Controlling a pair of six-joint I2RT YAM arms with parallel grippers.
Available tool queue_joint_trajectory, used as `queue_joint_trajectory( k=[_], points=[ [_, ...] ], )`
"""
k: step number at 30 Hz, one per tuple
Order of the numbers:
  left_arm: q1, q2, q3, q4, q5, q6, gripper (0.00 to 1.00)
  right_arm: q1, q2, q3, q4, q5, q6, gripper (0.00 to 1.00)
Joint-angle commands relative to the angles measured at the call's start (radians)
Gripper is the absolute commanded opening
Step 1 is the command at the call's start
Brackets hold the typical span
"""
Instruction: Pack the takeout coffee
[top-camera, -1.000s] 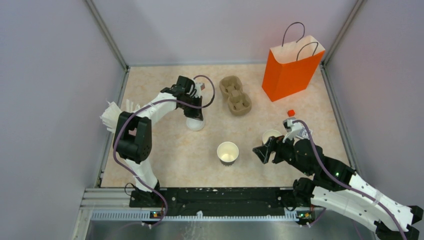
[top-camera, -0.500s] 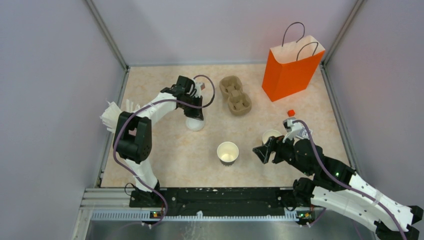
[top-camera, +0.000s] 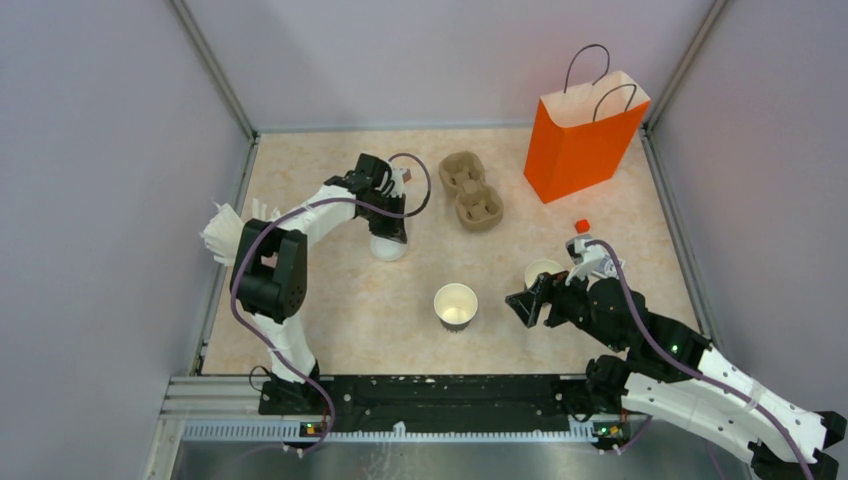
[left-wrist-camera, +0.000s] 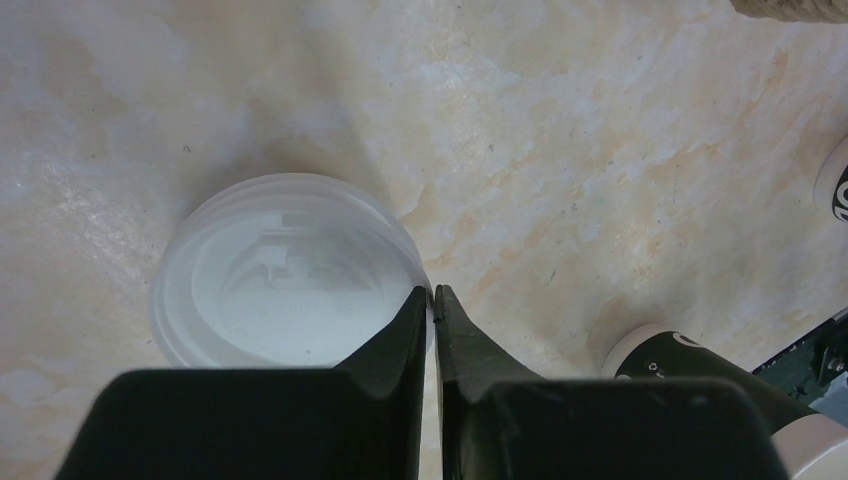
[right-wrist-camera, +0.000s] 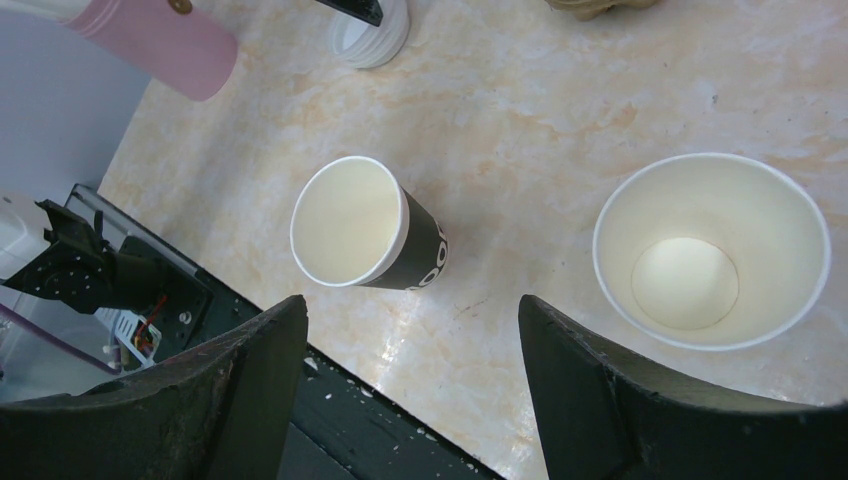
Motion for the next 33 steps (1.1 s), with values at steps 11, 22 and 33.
queue_joint_trajectory(
  k=[11,22,33],
  points=[
    [0.005,-0.036,0.008,0.027,0.004,0.002,0.00,0.007,-0.008,-0.011,0.035,0.013,-0.001,0.76],
    [0.005,-0.099,0.053,-0.028,-0.047,-0.016,0.00,0.008,-0.017,-0.023,0.080,-0.014,-0.044,0.76],
    [0.006,-0.180,0.025,0.014,-0.010,-0.040,0.00,0.007,0.120,-0.023,0.367,0.008,-0.028,0.80]
  ],
)
